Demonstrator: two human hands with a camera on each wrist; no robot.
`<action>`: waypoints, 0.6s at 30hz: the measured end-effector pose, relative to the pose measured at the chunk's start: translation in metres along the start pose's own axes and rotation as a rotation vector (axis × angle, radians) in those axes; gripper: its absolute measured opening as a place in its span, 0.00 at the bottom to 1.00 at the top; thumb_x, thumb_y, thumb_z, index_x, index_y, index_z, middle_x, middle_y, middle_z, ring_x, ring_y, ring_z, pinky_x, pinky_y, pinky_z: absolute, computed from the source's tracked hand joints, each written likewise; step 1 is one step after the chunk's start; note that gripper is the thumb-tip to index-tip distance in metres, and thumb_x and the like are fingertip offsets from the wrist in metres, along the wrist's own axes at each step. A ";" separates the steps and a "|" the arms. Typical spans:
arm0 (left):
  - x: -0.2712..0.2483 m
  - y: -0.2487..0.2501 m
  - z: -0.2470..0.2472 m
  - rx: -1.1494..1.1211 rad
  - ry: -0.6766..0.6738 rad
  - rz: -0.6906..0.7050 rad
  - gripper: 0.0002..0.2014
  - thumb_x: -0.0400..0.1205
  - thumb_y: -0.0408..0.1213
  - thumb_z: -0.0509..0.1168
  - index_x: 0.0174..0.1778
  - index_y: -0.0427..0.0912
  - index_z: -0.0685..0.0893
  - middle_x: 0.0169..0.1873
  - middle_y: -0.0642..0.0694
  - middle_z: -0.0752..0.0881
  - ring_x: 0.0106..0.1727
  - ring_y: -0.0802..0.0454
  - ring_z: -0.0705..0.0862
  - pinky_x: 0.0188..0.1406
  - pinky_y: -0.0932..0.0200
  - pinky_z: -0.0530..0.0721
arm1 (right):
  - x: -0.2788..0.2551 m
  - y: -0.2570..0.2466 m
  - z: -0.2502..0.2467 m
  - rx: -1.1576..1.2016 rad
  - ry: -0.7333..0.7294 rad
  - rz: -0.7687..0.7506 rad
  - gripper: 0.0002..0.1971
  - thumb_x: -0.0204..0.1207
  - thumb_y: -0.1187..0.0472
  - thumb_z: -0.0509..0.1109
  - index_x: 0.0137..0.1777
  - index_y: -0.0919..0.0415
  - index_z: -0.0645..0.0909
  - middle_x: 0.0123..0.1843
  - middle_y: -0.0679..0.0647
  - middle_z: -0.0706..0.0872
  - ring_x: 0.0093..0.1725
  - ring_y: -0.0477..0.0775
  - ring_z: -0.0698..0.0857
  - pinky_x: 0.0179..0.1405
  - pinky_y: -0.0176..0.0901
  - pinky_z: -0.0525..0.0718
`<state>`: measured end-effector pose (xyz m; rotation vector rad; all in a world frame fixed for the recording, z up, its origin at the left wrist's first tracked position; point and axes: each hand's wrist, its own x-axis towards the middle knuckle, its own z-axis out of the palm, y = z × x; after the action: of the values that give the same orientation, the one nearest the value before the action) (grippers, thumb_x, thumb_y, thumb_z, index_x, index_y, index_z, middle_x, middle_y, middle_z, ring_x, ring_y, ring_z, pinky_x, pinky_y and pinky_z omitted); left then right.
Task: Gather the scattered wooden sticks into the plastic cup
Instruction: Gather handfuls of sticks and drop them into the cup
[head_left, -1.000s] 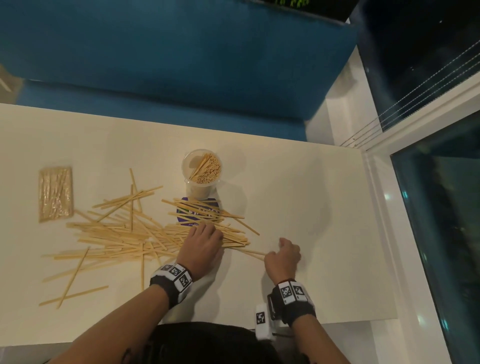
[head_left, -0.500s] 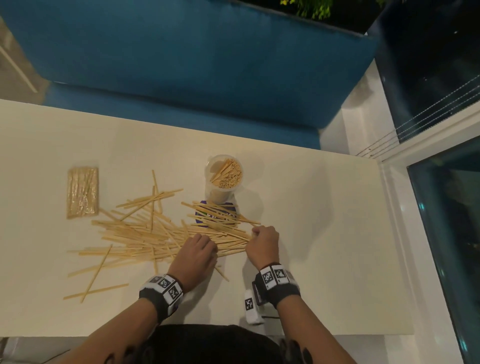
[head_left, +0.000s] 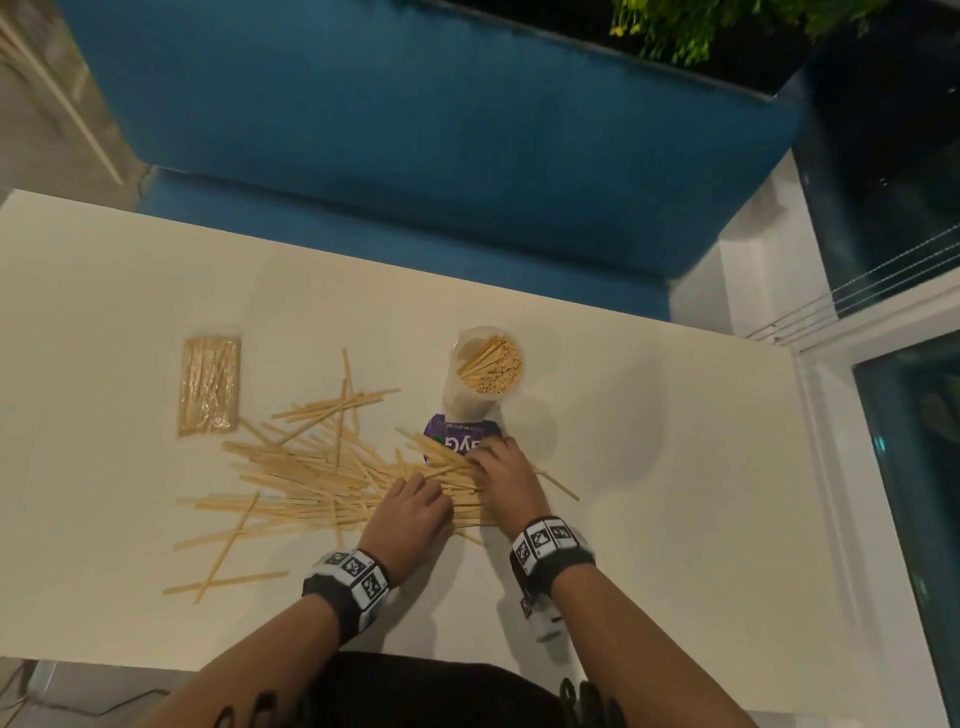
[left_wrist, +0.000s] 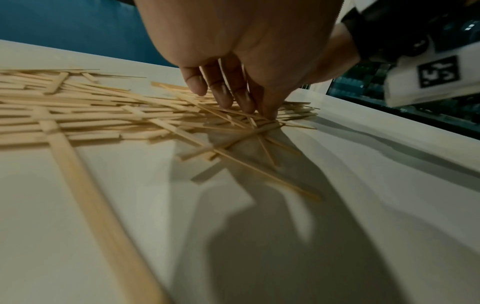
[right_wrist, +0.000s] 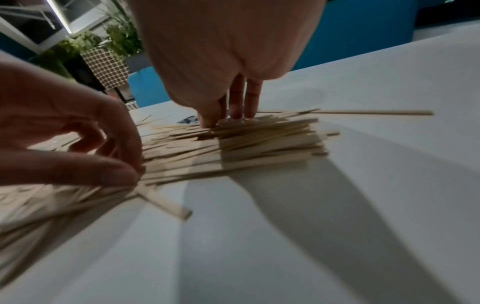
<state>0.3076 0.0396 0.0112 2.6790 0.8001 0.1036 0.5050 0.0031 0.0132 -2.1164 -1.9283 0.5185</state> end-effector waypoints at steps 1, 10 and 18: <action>0.001 -0.001 -0.001 -0.007 0.001 -0.007 0.09 0.80 0.50 0.65 0.43 0.49 0.83 0.42 0.50 0.83 0.46 0.46 0.79 0.45 0.49 0.81 | -0.006 0.002 0.002 0.021 0.028 -0.019 0.06 0.82 0.63 0.69 0.55 0.58 0.87 0.54 0.54 0.85 0.54 0.56 0.79 0.56 0.52 0.83; -0.015 -0.022 -0.024 -0.203 0.100 -0.157 0.08 0.81 0.47 0.65 0.44 0.47 0.84 0.38 0.53 0.81 0.39 0.52 0.76 0.40 0.55 0.78 | -0.024 -0.012 -0.032 0.016 -0.108 0.053 0.30 0.76 0.43 0.74 0.74 0.55 0.77 0.71 0.51 0.78 0.68 0.54 0.72 0.73 0.53 0.76; -0.061 -0.051 -0.042 -0.116 -0.050 -0.387 0.13 0.82 0.52 0.65 0.33 0.54 0.76 0.26 0.59 0.77 0.27 0.60 0.76 0.24 0.69 0.61 | -0.026 -0.039 -0.010 -0.173 -0.304 0.019 0.40 0.67 0.46 0.85 0.72 0.60 0.69 0.68 0.55 0.72 0.65 0.57 0.72 0.68 0.53 0.80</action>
<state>0.2230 0.0593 0.0352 2.3613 1.2362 -0.0118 0.4712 -0.0177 0.0405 -2.2744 -2.1870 0.7395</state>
